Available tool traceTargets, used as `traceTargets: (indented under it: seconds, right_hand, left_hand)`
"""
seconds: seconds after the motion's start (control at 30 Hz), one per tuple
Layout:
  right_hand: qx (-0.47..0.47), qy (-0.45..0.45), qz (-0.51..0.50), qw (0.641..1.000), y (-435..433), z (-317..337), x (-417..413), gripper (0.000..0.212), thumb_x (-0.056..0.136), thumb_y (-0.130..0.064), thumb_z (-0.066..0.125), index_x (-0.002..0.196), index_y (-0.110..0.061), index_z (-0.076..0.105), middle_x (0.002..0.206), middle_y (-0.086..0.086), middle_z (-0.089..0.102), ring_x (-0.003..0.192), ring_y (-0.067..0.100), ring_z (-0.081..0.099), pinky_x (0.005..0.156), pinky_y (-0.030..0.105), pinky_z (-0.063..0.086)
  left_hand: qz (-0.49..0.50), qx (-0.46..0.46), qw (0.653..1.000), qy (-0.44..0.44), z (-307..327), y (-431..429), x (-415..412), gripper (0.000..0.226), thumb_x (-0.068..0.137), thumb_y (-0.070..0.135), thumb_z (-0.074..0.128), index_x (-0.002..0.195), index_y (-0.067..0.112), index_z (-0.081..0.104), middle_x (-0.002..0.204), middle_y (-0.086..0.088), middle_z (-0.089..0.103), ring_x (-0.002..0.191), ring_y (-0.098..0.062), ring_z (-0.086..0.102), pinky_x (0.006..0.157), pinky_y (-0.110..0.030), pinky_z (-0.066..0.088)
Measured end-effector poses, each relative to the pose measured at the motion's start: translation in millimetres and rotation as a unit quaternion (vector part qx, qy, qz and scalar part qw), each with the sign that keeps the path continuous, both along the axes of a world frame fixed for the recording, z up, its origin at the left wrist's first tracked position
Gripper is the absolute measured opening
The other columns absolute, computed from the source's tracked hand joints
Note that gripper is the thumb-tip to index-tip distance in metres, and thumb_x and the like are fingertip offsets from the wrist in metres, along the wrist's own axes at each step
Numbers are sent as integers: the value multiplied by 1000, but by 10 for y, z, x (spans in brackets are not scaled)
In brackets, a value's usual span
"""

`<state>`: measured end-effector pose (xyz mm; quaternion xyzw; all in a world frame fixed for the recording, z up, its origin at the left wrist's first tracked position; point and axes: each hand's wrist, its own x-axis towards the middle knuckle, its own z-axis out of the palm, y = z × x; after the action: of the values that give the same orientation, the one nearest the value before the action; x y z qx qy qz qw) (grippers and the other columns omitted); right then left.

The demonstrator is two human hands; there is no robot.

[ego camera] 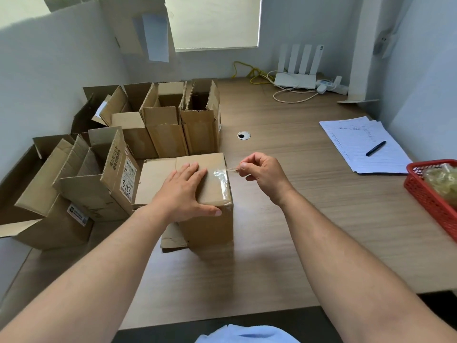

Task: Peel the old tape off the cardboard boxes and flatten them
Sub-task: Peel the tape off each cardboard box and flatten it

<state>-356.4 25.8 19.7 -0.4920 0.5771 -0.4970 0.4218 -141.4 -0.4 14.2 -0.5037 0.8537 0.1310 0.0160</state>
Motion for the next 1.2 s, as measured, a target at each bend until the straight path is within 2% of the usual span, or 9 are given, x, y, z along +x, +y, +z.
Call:
traceTargets:
  seconds: [0.17,0.27,0.37,0.43,0.53,0.67,0.87,1.03,1.2]
  right_hand:
    - [-10,10,-6,1000,125,-39,-57,16,88,-4,60,76,-15,60,79,6,65,74,15,59,62,19,46]
    - [-20,-6,-35,999,158,-50,-67,12,88,-7,60,91,-18,65,91,6,66,76,13,61,68,24,49]
    - [-35,78,-49,995,174,-69,-93,36,87,-16,64,122,-27,60,116,5,58,81,13,61,82,28,51]
    - [-55,143,-59,986,202,-83,-88,51,86,-20,67,132,-32,51,119,1,53,72,4,55,85,25,49]
    - [-93,218,-72,969,257,-105,-27,43,81,-21,72,123,-22,59,108,0,57,67,3,54,83,29,52]
    - [-150,296,-46,942,327,-151,107,30,77,-20,77,103,-12,65,95,2,63,70,14,60,75,36,53]
    - [-196,388,-14,901,347,-226,187,38,74,-19,77,105,-8,60,98,3,62,71,15,61,64,31,53]
    - [-198,438,-28,876,236,-243,237,34,80,-11,69,111,-4,59,104,11,61,79,25,66,60,34,52]
    - [-233,451,-43,860,153,-182,272,25,79,-8,70,102,-1,63,93,15,63,66,30,64,50,38,54]
  left_hand:
    - [-3,-6,1000,-4,-6,-50,-17,127,47,92,41,153,29,10,162,2,1,148,-16,-4,118,-36,-2]
    - [-4,-9,1000,-7,-11,-41,-6,126,47,92,39,153,30,10,162,1,1,148,-16,-4,119,-37,-1]
    - [-3,-19,1000,-13,4,-38,-14,126,47,93,37,153,30,12,162,1,3,148,-17,-2,119,-37,1]
    - [2,-25,1000,-19,39,-62,-25,127,45,94,35,153,30,15,162,0,6,148,-17,2,118,-37,4]
    - [9,-21,999,-26,122,-151,-41,128,40,96,33,151,33,21,161,1,14,147,-18,11,117,-37,11]
    - [18,-8,999,-26,211,-274,-67,123,40,97,37,148,39,29,158,1,23,143,-21,23,113,-39,24]
    - [43,25,999,5,277,-392,-123,113,43,93,45,144,43,35,154,7,31,138,-23,34,103,-38,38]
    - [59,51,997,16,324,-483,-130,114,41,93,48,144,45,35,155,8,30,139,-23,32,105,-38,35]
    - [68,60,996,28,343,-572,-152,113,40,92,49,141,43,40,151,6,39,137,-24,35,102,-38,37]
